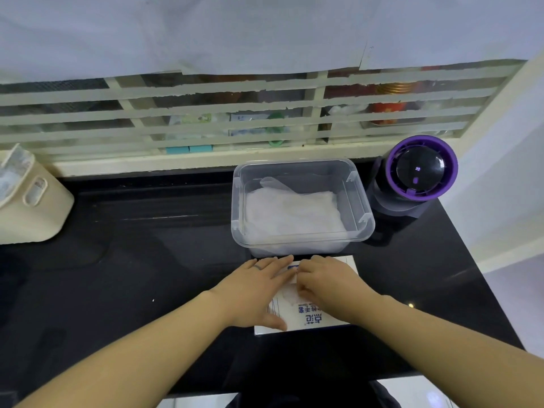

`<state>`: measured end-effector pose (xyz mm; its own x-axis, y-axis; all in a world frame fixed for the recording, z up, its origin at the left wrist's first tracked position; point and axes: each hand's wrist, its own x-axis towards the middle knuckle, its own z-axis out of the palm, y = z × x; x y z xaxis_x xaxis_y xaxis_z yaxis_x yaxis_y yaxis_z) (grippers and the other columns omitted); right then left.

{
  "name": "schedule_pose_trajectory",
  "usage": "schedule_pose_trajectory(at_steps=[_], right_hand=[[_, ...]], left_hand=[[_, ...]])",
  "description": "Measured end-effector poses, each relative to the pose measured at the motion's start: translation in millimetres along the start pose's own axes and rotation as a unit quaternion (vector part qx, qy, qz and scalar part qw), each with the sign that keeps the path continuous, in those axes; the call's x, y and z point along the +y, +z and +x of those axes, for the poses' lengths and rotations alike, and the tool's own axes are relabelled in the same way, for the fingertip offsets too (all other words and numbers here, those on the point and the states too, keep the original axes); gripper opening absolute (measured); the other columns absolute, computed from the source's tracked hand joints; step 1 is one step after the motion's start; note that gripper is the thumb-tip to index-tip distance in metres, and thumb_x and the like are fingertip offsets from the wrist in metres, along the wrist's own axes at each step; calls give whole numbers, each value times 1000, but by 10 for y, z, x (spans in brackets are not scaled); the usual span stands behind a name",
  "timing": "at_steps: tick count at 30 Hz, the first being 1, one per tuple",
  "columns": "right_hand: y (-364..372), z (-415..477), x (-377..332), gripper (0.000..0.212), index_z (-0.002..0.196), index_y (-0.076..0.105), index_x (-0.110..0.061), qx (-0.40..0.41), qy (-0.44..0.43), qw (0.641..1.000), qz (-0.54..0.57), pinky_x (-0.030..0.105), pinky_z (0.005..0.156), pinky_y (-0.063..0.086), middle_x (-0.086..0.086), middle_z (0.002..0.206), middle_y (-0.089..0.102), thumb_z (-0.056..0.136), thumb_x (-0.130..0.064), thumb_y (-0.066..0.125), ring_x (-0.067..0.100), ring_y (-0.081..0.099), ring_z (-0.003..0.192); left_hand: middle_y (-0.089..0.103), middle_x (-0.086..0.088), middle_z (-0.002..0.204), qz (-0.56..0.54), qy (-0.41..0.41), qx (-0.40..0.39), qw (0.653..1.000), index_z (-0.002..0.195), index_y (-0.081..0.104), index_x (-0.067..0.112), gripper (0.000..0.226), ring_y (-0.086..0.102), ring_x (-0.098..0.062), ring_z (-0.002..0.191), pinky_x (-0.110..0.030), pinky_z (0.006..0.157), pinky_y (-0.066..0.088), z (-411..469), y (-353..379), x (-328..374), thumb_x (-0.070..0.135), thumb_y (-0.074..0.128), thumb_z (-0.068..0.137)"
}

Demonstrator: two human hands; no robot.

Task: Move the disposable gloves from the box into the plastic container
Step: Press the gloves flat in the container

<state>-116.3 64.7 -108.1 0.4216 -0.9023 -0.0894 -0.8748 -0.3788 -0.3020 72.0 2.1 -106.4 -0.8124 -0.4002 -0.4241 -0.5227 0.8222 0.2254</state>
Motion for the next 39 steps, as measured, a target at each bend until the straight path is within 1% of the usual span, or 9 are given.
schedule_pose_trajectory(at_steps=[4,9,13,21,24,27,29,33,39], right_hand=[[-132,-80,103,8,88,66,-17,47,29,998,-14,30,71,46,-4,91,61,90,-22,61,19,57,83],[-84,-218,245,14,102,56,-22,75,209,970,101,23,81,41,-13,100,52,100,-30,45,9,50,100],[-27,-229,80,26,115,61,-27,77,157,977,123,21,89,39,-17,111,52,92,-38,59,2,42,107],[-457,-127,-75,7,87,61,-25,105,129,965,204,13,76,38,-20,84,55,94,-28,58,0,51,82],[-829,-149,-62,12,84,59,-27,219,190,908,301,10,69,45,-13,80,62,93,-19,58,0,57,74],[-1135,-119,-16,12,86,62,-24,273,216,863,366,8,68,46,-9,79,63,94,-18,56,-4,56,70],[-1241,-90,20,13,89,65,-21,251,245,830,433,13,71,49,-6,81,64,96,-21,54,-1,57,74],[-1308,-76,89,25,107,65,-6,190,278,679,653,31,81,55,7,92,68,98,-21,47,22,61,90],[-1373,2,55,31,113,64,-3,135,253,506,813,34,74,60,11,85,67,94,-22,48,19,66,79]], left_hand=[[-13,5,163,3,-4,-2,1000,156,-1,26,101,-3,-15,150,-35,121,3,-4,-6,9,67,55,84],[-13,5,163,-1,-6,-4,1000,156,0,26,101,-3,-16,150,-35,121,3,-5,-2,13,66,57,83],[-12,4,163,3,-10,-5,1000,156,0,26,101,-2,-16,150,-34,120,2,-2,-14,20,66,57,83],[3,4,163,0,-18,-12,1000,156,10,20,102,12,-18,147,-34,119,12,-13,-71,53,67,60,80],[21,1,158,5,-16,-7,1000,152,25,20,93,22,-21,143,-35,118,20,-22,-106,72,67,61,80],[0,5,163,-6,-22,-42,999,156,9,24,98,7,-17,149,-33,120,9,-66,-192,93,64,60,82],[4,8,163,-61,-31,-51,996,155,15,24,93,10,-13,148,-28,118,11,-108,-333,136,62,61,83],[44,17,144,-295,-69,-48,952,144,40,30,71,46,2,121,-16,99,37,-208,-711,207,59,63,84],[40,19,137,-448,-114,141,875,143,24,44,75,44,10,114,-6,85,39,-121,-1145,294,50,68,82]])
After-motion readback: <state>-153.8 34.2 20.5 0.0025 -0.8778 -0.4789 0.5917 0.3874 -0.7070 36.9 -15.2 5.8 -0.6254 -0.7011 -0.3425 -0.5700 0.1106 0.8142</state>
